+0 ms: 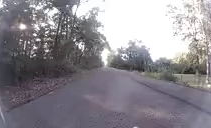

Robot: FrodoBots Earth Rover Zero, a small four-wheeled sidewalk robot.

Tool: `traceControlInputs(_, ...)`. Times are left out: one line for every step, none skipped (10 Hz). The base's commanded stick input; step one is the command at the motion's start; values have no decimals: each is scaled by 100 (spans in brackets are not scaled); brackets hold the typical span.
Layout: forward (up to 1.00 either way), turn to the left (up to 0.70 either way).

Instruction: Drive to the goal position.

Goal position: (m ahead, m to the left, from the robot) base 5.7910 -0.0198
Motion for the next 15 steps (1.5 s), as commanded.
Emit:
traceControlInputs(6,0)
traceControlInputs(6,0)
traceControlInputs(6,0)
traceControlInputs(6,0)
traceControlInputs(6,0)
traceControlInputs(6,0)
traceControlInputs(6,0)
traceControlInputs(6,0)
traceControlInputs(6,0)
traceControlInputs(6,0)
traceControlInputs(6,0)
traceControlInputs(6,0)
traceControlInputs(6,0)
traceControlInputs(6,0)
traceControlInputs(6,0)
